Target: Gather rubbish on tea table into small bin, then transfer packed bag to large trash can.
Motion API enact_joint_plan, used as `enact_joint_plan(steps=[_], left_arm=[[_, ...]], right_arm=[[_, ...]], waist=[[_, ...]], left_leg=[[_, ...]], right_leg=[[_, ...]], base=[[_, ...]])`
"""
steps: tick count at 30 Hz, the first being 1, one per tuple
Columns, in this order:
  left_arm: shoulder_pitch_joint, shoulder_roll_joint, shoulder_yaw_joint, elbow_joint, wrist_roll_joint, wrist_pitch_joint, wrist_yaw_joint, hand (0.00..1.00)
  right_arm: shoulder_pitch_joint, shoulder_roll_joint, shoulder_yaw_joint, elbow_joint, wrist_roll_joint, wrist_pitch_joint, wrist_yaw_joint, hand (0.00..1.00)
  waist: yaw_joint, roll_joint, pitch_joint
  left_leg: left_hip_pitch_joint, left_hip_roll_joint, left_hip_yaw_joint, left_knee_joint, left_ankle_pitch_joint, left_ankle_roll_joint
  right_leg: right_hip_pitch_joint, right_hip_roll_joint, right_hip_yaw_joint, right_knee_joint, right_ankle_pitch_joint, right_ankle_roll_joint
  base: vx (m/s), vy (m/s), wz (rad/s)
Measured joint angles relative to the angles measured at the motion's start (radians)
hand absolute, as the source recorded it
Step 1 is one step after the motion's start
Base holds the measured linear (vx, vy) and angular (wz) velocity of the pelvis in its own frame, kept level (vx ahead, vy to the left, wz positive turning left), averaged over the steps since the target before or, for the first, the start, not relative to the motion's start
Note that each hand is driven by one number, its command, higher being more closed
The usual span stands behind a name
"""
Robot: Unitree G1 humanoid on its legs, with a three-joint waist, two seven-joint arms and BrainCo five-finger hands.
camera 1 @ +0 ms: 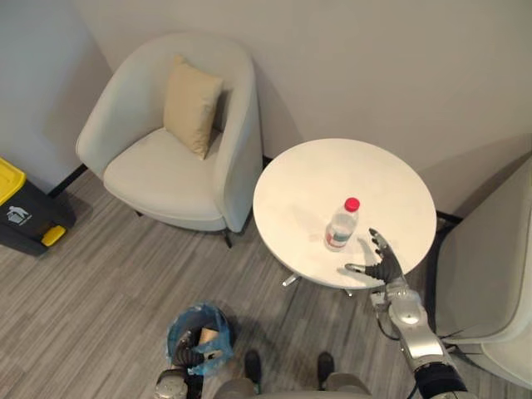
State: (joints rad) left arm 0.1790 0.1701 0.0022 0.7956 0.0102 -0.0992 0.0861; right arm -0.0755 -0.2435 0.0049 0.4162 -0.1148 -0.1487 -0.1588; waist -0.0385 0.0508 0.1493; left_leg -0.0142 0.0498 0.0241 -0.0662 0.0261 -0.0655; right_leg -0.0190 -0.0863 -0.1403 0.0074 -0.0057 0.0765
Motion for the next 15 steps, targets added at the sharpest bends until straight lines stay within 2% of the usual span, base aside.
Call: enact_joint_plan(steps=[7, 9, 10, 15], left_arm=[[-0.006, 0.0, -0.001, -0.008, -0.004, -0.01, 0.0, 0.0], [-0.006, 0.0, -0.002, -0.023, -0.004, -0.018, 0.0, 0.0], [-0.006, 0.0, -0.002, -0.027, -0.005, -0.02, 0.0, 0.0], [-0.007, 0.0, -0.012, -0.047, -0.026, -0.029, 0.0, 0.0]], right_arm=[[-0.155, -0.007, -0.005, 0.076, 0.048, 0.002, -0.031, 0.0], [-0.209, -0.029, -0.004, 0.099, 0.069, 0.001, -0.039, 0.0], [-0.227, -0.037, -0.002, 0.108, 0.075, 0.001, -0.039, 1.0], [-0.346, -0.077, 0.003, 0.187, 0.109, 0.003, -0.043, 1.0]], waist=[[0.002, 0.028, 0.02], [0.011, 0.043, 0.034], [0.018, 0.048, 0.038], [0.03, 0.061, 0.083]], left_leg=[[-0.049, -0.021, -0.048, 0.044, 0.01, 0.021], [-0.056, -0.025, -0.054, 0.05, 0.01, 0.021], [-0.059, -0.027, -0.055, 0.052, 0.01, 0.021], [-0.085, -0.034, -0.086, 0.079, 0.01, 0.021]], right_leg=[[-0.003, -0.013, -0.04, 0.0, 0.008, 0.002], [-0.002, -0.017, -0.05, 0.0, 0.008, 0.002], [-0.003, -0.018, -0.052, 0.0, 0.008, 0.002], [-0.002, -0.023, -0.077, 0.003, 0.004, -0.005]], base=[[0.11, -0.001, 0.18], [0.09, -0.005, 0.15], [0.06, 0.003, 0.12], [0.0, -0.001, 0.18]])
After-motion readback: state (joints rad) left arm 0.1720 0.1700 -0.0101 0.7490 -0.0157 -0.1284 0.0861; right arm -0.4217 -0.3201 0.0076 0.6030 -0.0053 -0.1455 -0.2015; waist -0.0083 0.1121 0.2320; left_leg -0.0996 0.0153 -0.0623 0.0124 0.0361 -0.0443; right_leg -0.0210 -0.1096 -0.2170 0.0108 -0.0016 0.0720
